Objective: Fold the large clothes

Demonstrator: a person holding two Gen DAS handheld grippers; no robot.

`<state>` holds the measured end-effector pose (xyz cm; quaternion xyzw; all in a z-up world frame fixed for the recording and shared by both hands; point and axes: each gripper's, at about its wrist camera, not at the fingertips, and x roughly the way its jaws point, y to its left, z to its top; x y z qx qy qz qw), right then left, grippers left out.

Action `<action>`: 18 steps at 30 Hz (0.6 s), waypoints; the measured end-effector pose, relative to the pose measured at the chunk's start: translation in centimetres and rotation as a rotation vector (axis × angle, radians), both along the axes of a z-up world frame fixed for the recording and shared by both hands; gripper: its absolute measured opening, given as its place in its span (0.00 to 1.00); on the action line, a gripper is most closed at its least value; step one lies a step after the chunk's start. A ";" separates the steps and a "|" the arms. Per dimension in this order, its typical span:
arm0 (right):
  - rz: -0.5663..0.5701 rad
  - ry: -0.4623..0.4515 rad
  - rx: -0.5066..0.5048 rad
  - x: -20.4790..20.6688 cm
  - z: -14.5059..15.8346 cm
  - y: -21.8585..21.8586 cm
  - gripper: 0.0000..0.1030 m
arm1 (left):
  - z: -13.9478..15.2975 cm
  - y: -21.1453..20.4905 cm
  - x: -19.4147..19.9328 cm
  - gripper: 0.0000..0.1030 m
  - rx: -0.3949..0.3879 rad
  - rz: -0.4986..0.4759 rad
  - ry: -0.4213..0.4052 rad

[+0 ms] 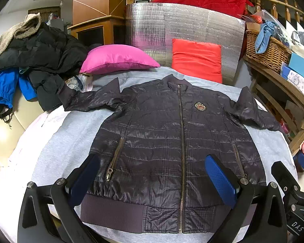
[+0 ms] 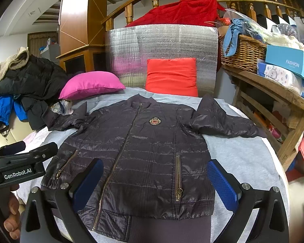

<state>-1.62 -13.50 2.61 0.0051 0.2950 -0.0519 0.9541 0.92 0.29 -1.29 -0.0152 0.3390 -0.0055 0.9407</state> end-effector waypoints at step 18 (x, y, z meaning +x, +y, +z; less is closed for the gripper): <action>-0.008 -0.003 0.023 0.5 -0.5 -0.8 1.00 | -0.7 -0.3 0.8 1.00 0.011 0.000 0.022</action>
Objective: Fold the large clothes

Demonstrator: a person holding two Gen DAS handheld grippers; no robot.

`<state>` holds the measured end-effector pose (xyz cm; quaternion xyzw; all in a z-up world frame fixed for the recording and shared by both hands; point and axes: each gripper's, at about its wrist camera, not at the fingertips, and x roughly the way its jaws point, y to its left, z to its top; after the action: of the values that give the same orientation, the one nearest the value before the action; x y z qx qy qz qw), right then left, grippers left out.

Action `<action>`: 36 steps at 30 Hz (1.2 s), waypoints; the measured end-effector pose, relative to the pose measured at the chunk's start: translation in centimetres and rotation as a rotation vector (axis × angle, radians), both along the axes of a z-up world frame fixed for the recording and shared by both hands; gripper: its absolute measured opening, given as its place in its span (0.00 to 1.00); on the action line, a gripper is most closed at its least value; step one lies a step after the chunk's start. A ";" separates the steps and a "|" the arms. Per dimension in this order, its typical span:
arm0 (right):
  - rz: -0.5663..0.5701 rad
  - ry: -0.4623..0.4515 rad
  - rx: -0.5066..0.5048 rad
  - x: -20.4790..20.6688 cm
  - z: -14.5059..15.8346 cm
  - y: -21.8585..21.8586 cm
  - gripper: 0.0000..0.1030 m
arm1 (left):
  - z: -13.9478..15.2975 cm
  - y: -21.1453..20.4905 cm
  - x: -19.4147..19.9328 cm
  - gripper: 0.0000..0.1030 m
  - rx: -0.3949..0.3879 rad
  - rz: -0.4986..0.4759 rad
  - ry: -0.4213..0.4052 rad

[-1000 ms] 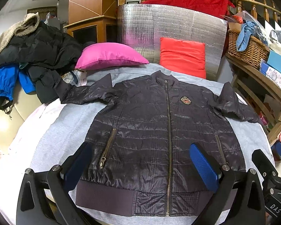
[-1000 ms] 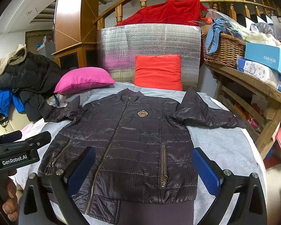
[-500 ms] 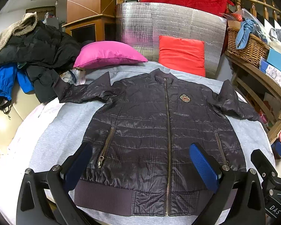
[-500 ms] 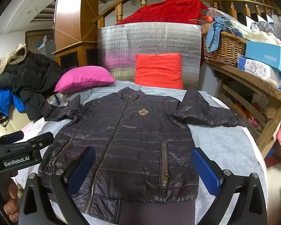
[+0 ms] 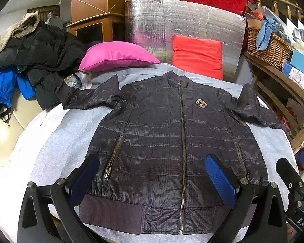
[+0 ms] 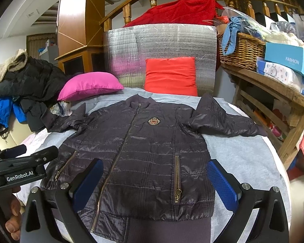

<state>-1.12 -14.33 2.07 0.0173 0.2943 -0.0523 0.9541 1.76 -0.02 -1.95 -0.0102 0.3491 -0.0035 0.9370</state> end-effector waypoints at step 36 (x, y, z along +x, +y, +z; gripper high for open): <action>-0.150 0.131 0.366 2.7 -6.1 -12.6 1.00 | -8.9 -0.4 8.3 1.00 0.063 0.016 0.167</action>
<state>1.59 -26.96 -4.07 0.2089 0.3582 -0.0700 0.9073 10.05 -0.39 -10.85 0.0161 0.4259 0.0159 0.9045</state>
